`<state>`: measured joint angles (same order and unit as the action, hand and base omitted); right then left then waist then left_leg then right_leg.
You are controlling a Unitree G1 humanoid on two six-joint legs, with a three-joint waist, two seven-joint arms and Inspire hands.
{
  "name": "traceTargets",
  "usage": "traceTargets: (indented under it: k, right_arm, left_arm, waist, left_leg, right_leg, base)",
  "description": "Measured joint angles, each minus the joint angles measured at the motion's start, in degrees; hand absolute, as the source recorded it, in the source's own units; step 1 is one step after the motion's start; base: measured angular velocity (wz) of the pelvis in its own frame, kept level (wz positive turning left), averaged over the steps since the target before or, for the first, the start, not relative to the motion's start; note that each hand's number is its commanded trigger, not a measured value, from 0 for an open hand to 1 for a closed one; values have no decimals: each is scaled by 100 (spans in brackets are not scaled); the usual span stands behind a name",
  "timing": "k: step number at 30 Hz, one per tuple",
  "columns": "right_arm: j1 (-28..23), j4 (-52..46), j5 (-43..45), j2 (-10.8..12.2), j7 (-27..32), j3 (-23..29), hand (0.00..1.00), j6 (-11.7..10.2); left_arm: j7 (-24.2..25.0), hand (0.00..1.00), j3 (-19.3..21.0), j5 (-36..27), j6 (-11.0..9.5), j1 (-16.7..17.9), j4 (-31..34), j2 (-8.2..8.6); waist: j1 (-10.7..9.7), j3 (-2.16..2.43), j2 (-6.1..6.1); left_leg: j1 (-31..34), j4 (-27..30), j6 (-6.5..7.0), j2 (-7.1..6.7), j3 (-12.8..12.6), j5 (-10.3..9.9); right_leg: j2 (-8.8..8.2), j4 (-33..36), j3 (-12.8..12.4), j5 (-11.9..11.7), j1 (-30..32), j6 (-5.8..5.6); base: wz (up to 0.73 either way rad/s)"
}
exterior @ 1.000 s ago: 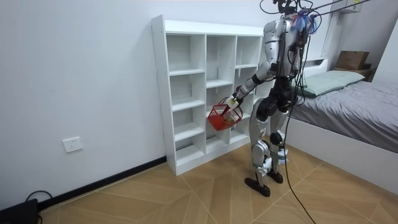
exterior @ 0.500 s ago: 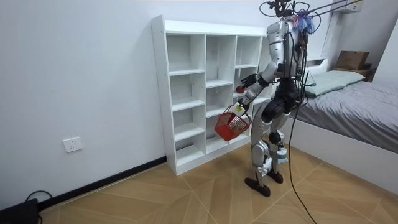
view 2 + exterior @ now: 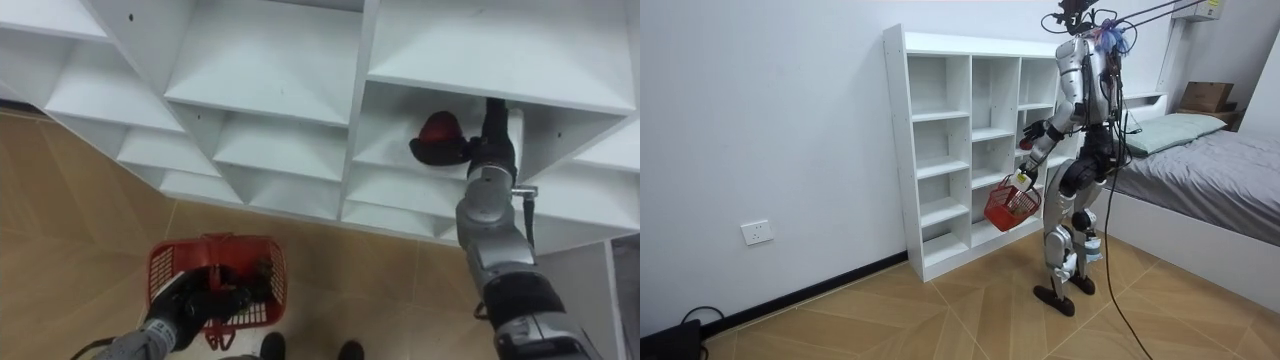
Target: Collect fruits from the closet
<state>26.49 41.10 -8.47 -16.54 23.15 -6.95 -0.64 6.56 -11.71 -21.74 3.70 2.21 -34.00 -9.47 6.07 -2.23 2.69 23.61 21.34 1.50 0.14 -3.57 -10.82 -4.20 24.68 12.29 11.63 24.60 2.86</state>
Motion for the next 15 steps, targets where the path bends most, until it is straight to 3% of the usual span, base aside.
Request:
traceTargets:
  k: [8, 15]
  right_arm:
    - [172, 332, 74, -19, 47, 154, 0, 1]
    - [252, 402, 486, -43, 58, 159, 0, 11]
  left_arm:
    - [-35, 100, -21, -8, -30, -199, -180, 44]
    - [-68, 100, -34, 0, -33, -407, -573, 239]
  waist:
    - [-33, -20, 34]
    - [26, -32, 53]
  left_leg:
    - [-3, -17, 0, -1, -21, 0]
    - [69, -18, 11, 6, -99, 34]
  right_leg:
    - [-3, -25, 12, -1, -8, 1]
    - [-2, -72, -47, -20, 98, 12]
  base:
    - [-1]
    - [-6]
